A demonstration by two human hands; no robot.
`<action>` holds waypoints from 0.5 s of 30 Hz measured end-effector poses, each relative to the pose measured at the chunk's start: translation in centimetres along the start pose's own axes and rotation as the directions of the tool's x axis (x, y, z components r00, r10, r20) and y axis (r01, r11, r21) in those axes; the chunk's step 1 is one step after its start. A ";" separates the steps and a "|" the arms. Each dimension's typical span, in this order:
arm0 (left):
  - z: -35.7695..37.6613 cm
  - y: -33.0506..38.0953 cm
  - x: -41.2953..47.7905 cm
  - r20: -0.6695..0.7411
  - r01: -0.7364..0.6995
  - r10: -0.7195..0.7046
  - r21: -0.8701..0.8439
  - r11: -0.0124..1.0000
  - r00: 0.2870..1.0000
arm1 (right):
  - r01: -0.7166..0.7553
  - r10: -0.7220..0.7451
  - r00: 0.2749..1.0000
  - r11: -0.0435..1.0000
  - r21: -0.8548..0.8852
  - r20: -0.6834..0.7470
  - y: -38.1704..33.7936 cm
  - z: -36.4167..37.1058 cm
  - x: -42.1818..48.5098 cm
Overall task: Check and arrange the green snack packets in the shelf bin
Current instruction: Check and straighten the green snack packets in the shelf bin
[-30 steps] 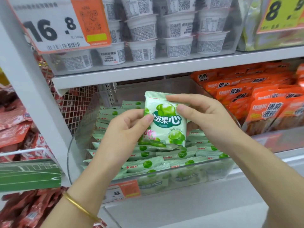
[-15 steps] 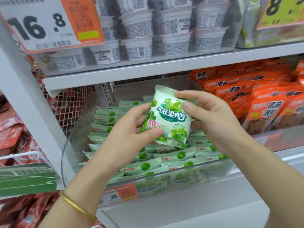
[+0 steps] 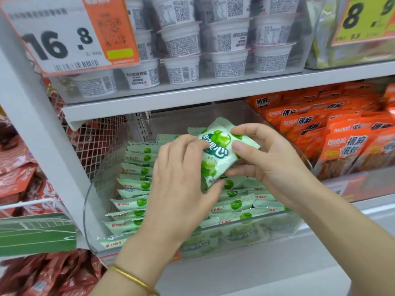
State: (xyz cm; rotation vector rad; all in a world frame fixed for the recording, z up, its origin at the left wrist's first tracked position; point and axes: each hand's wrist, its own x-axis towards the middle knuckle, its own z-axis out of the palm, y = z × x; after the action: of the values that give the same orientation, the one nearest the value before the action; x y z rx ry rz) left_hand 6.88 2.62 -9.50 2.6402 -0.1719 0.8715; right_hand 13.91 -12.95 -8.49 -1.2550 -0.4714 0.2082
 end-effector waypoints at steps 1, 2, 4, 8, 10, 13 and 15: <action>-0.2 -0.1 0.1 -0.007 0.000 0.000 -0.028 1.000 1.000 | 0.000 0.000 1.000 1.000 -0.003 0.014 -0.1 0.0 0.0; -0.3 -0.1 0.3 -0.015 0.000 -0.001 -0.062 0.998 1.000 | 0.006 -0.006 1.000 1.000 -0.013 0.020 -0.1 0.0 0.0; -0.9 0.0 0.5 -0.037 0.016 -0.021 -0.120 0.993 0.999 | 0.038 -0.038 0.999 0.998 -0.050 -0.006 -0.1 -0.1 0.0; -2.0 0.3 0.7 -0.025 0.144 -0.166 -0.387 0.911 0.986 | 0.185 -0.241 0.966 0.900 -0.395 -0.097 -0.1 -0.5 0.3; -2.3 0.2 0.8 0.035 0.210 -0.222 -0.490 0.846 0.974 | 0.224 -0.276 0.959 0.872 -0.435 -0.059 -0.1 -0.6 0.2; -2.3 -0.1 0.8 0.133 0.260 -0.229 -0.630 0.732 0.964 | 0.212 -0.220 0.975 0.902 -0.376 0.024 -0.3 -0.5 0.0; -2.3 0.0 0.7 0.172 0.257 -0.191 -0.678 0.689 0.966 | 0.173 -0.174 0.985 0.948 -0.267 0.019 -0.3 -0.3 0.0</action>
State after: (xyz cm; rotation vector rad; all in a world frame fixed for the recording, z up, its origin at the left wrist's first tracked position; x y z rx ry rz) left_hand 6.15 3.49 -7.34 1.9209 -0.1542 0.4677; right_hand 13.99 -13.35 -8.30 -1.4684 -0.6176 -0.0095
